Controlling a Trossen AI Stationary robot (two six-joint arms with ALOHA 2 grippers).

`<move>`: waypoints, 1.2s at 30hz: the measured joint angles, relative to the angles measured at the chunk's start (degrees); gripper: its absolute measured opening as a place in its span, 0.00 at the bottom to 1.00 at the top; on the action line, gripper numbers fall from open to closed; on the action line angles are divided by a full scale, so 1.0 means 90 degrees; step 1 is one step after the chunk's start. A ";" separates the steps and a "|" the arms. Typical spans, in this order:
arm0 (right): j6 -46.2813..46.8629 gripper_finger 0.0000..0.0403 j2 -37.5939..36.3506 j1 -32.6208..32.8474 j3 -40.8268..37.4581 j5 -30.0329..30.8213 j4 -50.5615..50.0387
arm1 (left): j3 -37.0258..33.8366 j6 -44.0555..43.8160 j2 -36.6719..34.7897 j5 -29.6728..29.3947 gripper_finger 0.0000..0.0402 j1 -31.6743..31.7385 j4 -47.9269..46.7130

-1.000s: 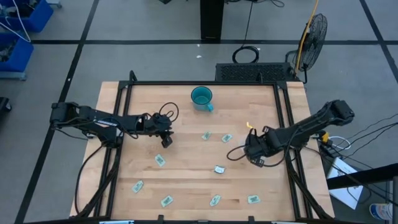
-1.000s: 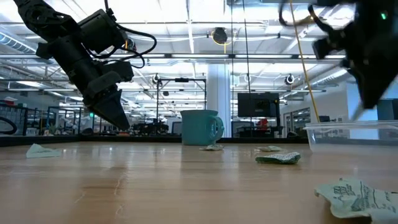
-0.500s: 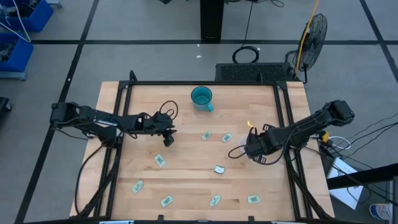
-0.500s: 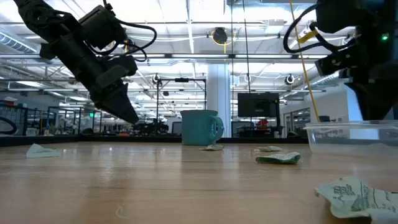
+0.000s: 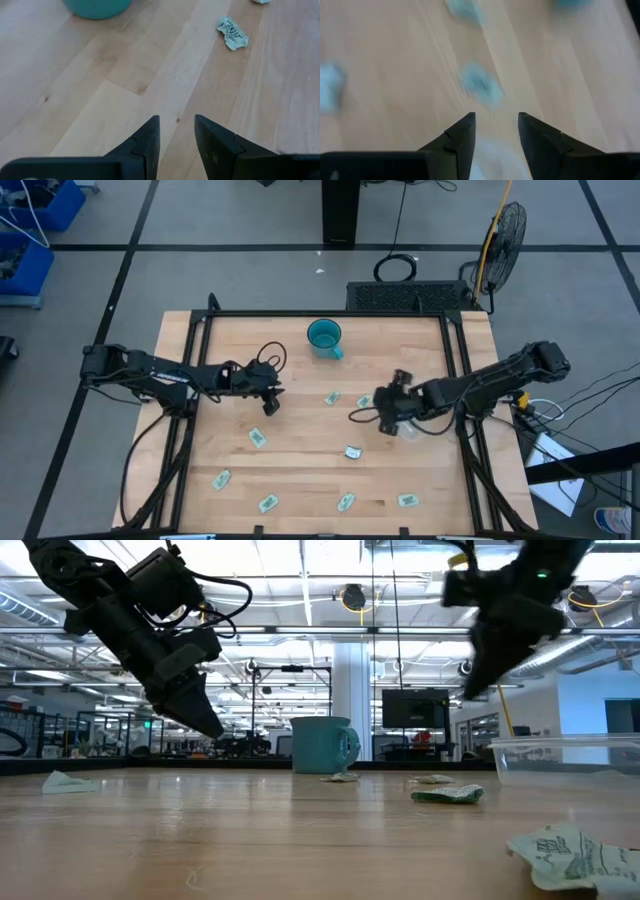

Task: Pick and place Stevia / Truvia into bins
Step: Put the white stevia packet into the transparent container

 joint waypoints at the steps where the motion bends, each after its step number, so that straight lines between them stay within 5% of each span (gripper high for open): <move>1: -0.0385 0.36 0.0060 -0.0044 -0.0115 -0.0041 0.0599 | 0.0000 -0.0001 0.0000 0.0000 0.32 0.0000 -0.0007; 7: -0.2080 0.36 0.0632 -0.0301 -0.0864 -0.0522 0.3132 | 0.0000 -0.0001 0.0000 0.0000 0.32 0.0000 -0.0016; 14: -0.2274 0.36 0.1403 -0.0543 -0.1069 -0.1071 0.3251 | -0.0002 -0.0004 0.0000 0.0002 0.32 0.0000 -0.0027; 18: -0.2517 0.36 0.1631 -0.0585 -0.1071 -0.0852 0.3272 | -0.0002 -0.0006 0.0000 0.0002 0.32 0.0000 -0.0033; 36: -0.2774 0.34 0.1660 -0.0861 -0.1340 -0.1002 0.3680 | -0.0002 0.0043 0.0000 0.0002 0.32 0.0000 -0.0028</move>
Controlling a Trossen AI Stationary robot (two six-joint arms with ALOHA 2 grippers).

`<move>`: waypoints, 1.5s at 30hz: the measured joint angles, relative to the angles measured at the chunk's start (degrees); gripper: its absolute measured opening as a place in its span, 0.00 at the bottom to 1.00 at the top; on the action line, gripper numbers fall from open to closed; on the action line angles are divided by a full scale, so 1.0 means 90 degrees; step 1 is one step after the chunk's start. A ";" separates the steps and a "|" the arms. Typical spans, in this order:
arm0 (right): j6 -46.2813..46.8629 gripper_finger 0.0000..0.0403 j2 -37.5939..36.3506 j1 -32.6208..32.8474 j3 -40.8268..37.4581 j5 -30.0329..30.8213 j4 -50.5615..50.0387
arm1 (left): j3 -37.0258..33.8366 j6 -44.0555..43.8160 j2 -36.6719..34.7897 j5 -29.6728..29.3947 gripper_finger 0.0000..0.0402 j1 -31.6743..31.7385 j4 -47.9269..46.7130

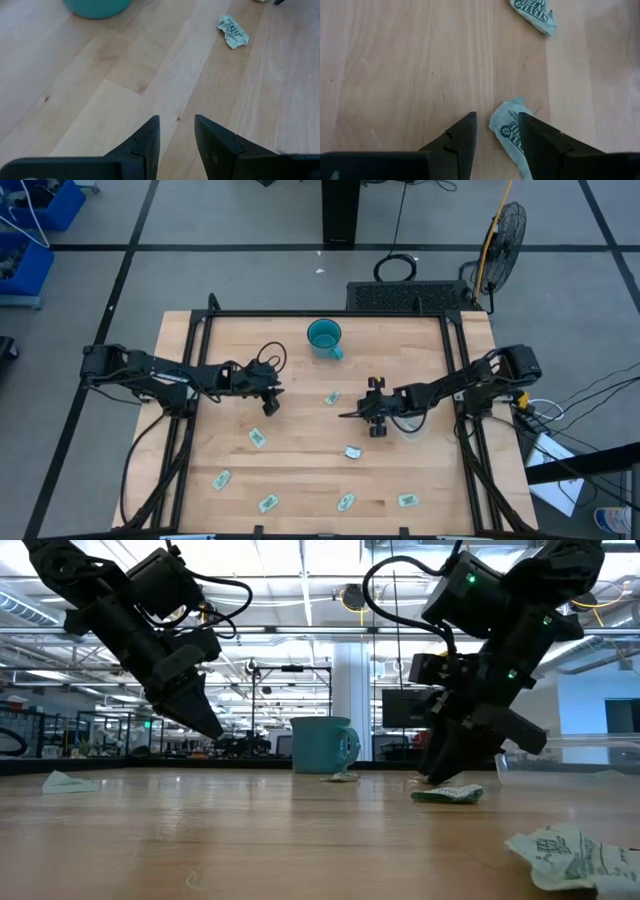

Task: Pick and place Stevia / Truvia into bins
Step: Put the white stevia packet into the transparent container

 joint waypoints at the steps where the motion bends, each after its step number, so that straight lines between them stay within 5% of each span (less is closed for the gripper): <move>1: -0.0011 0.32 0.0001 0.0000 -0.0003 0.0000 -0.0008 | 0.0000 0.0002 0.0000 0.0000 0.32 0.0000 0.0000; 13: 0.0468 0.02 0.0019 -0.0279 -0.0015 -0.0115 -0.0040 | 0.0000 0.0000 0.0000 -0.0058 0.32 0.0000 0.0002; 26: -0.0363 0.00 -0.0187 -0.0057 0.0247 0.0022 0.0329 | 0.0000 -0.0049 0.0000 -0.0119 0.32 -0.0002 0.0002; 34: -0.0054 0.00 -0.1353 0.0409 0.1038 0.0622 -0.1906 | -0.0005 -0.0059 0.0002 -0.0277 0.32 0.0000 0.0133; 45: 0.3064 0.00 -0.3313 0.1157 0.1269 0.0871 -0.5717 | -0.0005 -0.0059 0.0000 -0.0277 0.32 -0.0002 0.0364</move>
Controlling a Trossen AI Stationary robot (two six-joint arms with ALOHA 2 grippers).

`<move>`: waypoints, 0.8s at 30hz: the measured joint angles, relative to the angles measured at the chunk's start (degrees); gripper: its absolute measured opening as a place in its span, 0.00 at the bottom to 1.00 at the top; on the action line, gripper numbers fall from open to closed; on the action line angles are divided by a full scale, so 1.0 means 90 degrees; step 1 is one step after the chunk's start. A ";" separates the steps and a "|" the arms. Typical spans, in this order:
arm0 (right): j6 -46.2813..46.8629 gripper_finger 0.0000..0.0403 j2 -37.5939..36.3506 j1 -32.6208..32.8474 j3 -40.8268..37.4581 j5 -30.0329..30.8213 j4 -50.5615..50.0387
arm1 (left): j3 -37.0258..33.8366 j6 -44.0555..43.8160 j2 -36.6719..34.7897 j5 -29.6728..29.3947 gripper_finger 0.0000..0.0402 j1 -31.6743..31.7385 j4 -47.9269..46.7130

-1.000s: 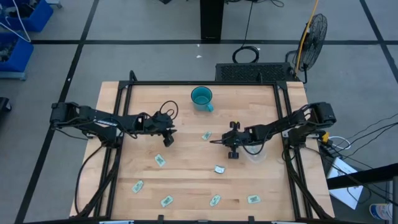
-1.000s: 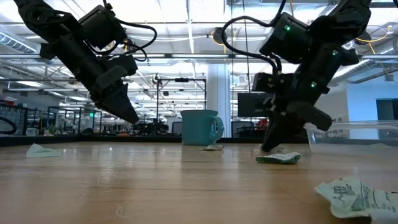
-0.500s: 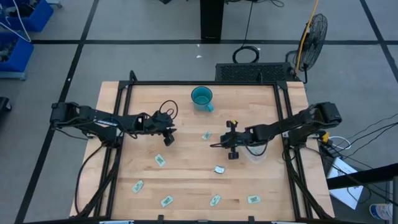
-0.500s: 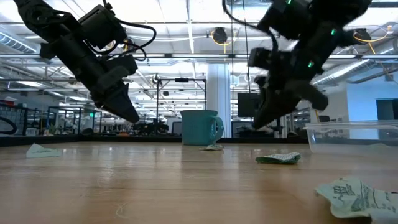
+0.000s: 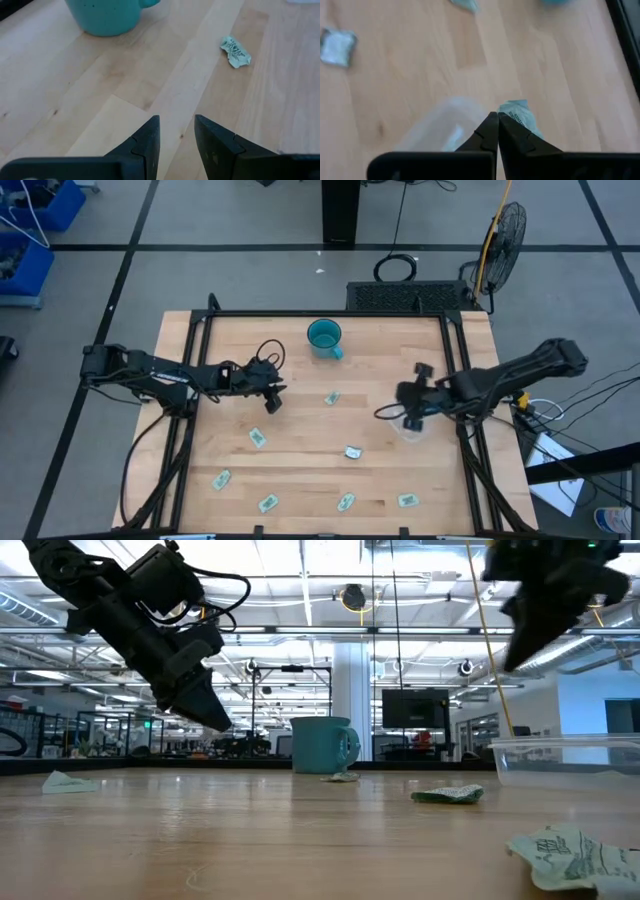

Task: Pick and place Stevia / Truvia into bins
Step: Put the white stevia packet into the transparent container

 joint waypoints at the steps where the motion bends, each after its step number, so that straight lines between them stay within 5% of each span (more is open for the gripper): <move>1: 0.0295 0.00 -0.0103 0.0028 0.0000 -0.0150 -0.0325 | 0.0000 0.0000 0.0000 0.0002 0.32 0.0000 -0.0002; 7: 0.1759 0.00 -0.0356 0.0058 -0.0002 -0.1243 -0.1180 | 0.0000 0.0000 0.0000 0.0002 0.32 0.0000 0.0034; 16: 0.1689 0.00 -0.0198 0.0096 -0.0150 -0.1380 -0.0888 | 0.0000 0.0002 0.0000 0.0000 0.32 0.0002 0.0032; 24: 0.1484 0.00 -0.0179 0.0094 -0.0907 -0.1685 0.0508 | 0.0000 0.0001 0.0000 0.0002 0.32 0.0000 0.0031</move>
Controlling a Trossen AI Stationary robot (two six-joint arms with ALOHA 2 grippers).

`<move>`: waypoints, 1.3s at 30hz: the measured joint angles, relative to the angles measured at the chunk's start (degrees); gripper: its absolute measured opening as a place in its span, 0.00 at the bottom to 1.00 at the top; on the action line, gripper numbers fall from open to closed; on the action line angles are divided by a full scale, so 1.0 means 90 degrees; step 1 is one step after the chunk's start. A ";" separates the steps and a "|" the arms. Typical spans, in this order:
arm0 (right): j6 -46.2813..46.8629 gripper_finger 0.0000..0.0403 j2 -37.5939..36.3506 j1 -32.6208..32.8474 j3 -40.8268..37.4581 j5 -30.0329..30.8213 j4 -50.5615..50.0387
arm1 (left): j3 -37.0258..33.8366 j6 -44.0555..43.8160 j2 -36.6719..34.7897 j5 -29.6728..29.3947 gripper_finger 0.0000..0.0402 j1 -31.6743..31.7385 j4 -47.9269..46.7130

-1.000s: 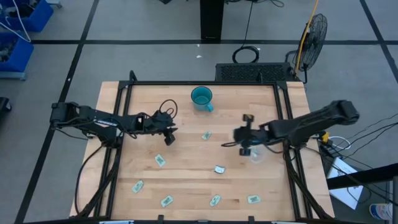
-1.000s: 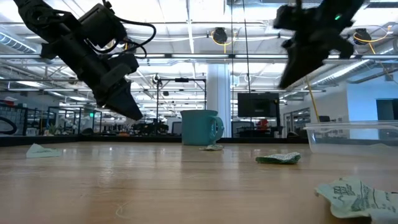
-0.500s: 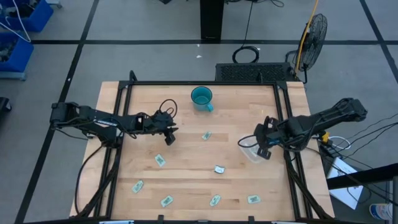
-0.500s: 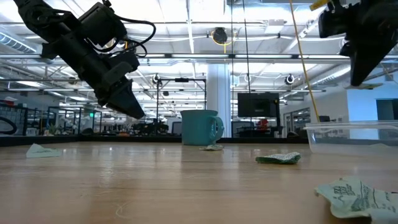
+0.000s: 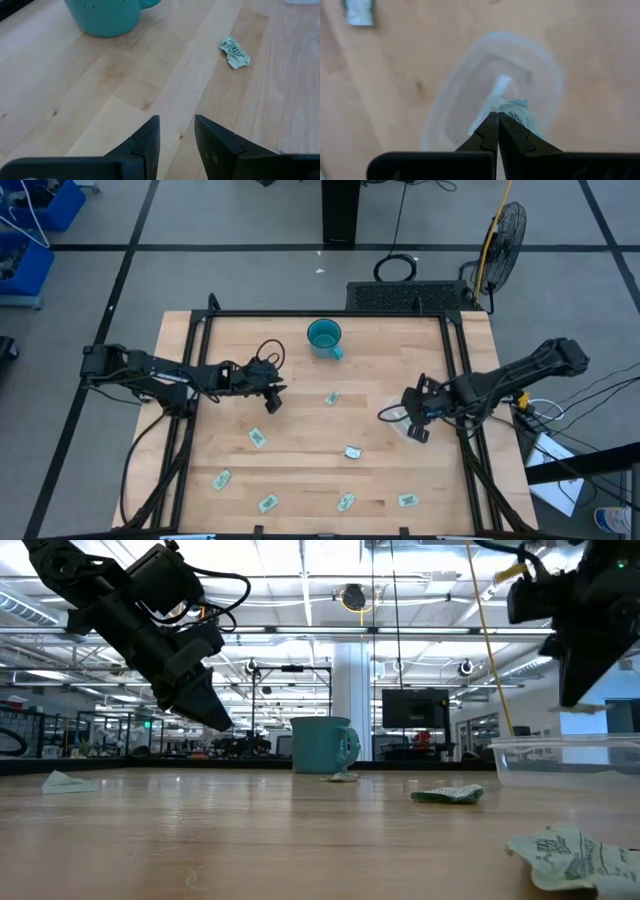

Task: Pick and place Stevia / Truvia into bins
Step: Put the white stevia packet into the transparent container

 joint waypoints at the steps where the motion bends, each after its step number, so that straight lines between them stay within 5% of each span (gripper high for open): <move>1: -0.0007 0.00 -0.0004 0.0000 -0.0120 -0.0077 0.0272 | 0.0000 -0.0001 0.0000 -0.0002 0.32 0.0002 0.0000; 7: -0.0042 0.00 -0.0002 0.0000 -0.0897 -0.0213 0.1507 | 0.0000 0.0001 0.0000 0.0000 0.32 0.0000 -0.0002; 15: 0.0000 0.08 -0.0002 0.0000 -0.1252 -0.0172 0.1777 | 0.0000 0.0001 0.0000 0.0000 0.32 0.0000 -0.0002; 24: -0.0032 0.22 -0.0002 -0.0015 -0.1255 0.0345 0.2594 | 0.0000 0.0001 0.0000 0.0000 0.32 0.0001 -0.0002; 33: -0.1237 0.22 -0.0002 -0.0017 -0.1255 0.1488 0.4055 | 0.0000 0.0001 0.0000 -0.0001 0.32 0.0001 -0.0003; 39: -0.1424 0.24 -0.0002 -0.0015 -0.1255 0.1540 0.4269 | 0.0002 0.0001 0.0000 0.0000 0.32 0.0002 -0.0002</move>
